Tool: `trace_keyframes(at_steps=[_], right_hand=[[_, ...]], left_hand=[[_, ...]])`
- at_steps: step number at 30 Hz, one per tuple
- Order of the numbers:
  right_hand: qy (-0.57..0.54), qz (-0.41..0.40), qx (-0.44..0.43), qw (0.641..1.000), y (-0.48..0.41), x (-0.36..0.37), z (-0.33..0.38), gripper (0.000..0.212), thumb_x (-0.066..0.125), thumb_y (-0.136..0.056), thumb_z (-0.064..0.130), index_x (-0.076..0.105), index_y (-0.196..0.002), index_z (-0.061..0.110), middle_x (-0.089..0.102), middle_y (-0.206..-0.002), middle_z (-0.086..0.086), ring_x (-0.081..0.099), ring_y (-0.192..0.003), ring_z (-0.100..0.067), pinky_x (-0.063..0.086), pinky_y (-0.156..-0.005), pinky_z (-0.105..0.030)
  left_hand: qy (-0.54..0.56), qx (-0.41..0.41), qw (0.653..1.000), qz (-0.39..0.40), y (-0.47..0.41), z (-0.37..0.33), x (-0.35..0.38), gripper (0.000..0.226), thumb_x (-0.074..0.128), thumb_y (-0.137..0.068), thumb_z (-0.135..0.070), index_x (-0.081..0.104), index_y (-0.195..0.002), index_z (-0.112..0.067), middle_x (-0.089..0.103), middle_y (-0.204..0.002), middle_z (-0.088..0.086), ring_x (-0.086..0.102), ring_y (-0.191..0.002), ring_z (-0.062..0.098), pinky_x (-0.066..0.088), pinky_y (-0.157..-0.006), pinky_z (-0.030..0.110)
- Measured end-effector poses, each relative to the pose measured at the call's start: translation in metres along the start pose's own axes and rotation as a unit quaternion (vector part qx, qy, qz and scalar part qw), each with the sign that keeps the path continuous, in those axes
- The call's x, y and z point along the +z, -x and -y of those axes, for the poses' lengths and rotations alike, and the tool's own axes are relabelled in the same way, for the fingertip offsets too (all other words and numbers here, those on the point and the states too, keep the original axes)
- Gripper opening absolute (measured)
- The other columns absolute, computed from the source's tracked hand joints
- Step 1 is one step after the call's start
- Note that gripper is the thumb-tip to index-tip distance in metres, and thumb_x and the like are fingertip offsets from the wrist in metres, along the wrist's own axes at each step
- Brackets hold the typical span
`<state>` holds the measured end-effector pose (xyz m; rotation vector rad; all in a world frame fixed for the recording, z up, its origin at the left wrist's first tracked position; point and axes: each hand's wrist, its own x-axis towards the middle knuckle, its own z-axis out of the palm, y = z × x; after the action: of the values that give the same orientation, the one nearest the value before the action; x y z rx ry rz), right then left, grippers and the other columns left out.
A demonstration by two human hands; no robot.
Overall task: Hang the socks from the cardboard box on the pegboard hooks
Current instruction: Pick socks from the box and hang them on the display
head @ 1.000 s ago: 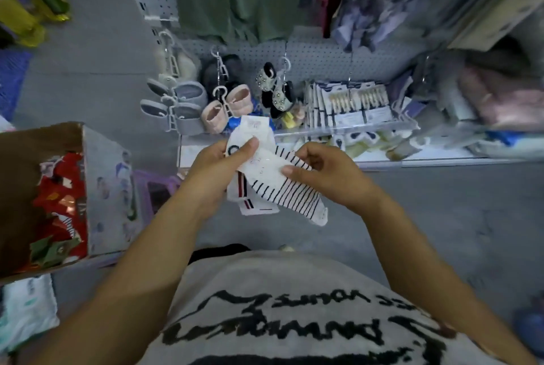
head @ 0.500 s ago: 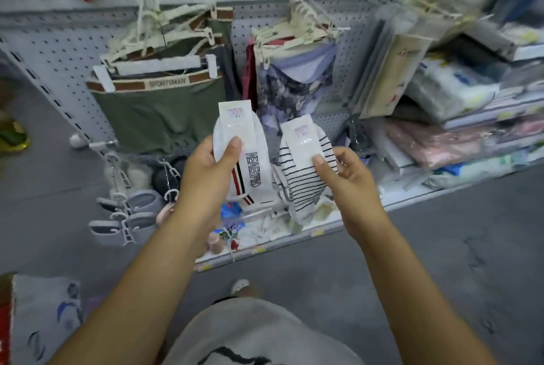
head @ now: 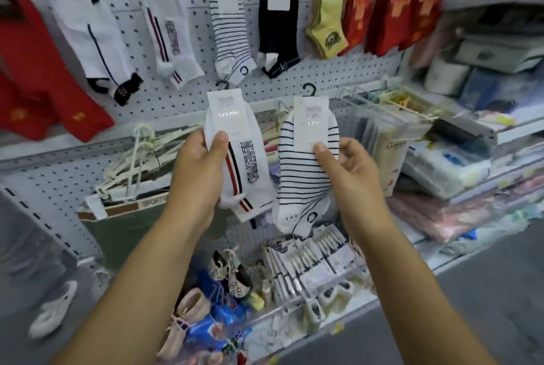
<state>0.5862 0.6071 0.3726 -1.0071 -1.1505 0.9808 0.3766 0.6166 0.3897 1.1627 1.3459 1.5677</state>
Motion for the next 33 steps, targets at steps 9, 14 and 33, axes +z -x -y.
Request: trace_keyframes(at_steps=[9,14,33], right_hand=[[0.015,0.034,-0.010,0.999,-0.123,0.054,0.042,0.016,0.062,-0.099,0.028,0.055,-0.108,0.017,0.076,-0.078,0.002,0.074,-0.075,-0.013,0.061,-0.061,-0.032],[0.022,0.067,-0.031,0.997,-0.197,0.090,0.069,0.019,0.061,-0.098,0.030,0.055,-0.112,0.019,0.071,-0.109,-0.006,0.069,-0.097,-0.019,0.057,-0.077,-0.033],[0.009,0.113,-0.045,0.993,-0.286,0.148,0.069,0.011,0.064,-0.095,0.023,0.053,-0.097,0.023,0.070,-0.103,-0.004,0.070,-0.096,-0.022,0.060,-0.087,-0.045]], left_hand=[[-0.011,0.074,0.993,-0.096,-0.065,-0.047,0.000,0.011,0.056,-0.103,-0.032,0.066,-0.102,-0.037,0.078,-0.095,-0.018,0.076,-0.086,0.006,0.061,-0.065,0.028],[-0.023,0.098,0.986,-0.135,-0.082,-0.062,0.005,0.012,0.057,-0.102,-0.032,0.068,-0.105,-0.035,0.079,-0.098,-0.012,0.077,-0.088,0.011,0.063,-0.075,0.039],[0.041,0.057,0.984,-0.165,-0.091,-0.058,-0.001,0.014,0.057,-0.103,-0.030,0.070,-0.103,-0.033,0.080,-0.097,-0.007,0.077,-0.089,0.015,0.061,-0.075,0.040]])
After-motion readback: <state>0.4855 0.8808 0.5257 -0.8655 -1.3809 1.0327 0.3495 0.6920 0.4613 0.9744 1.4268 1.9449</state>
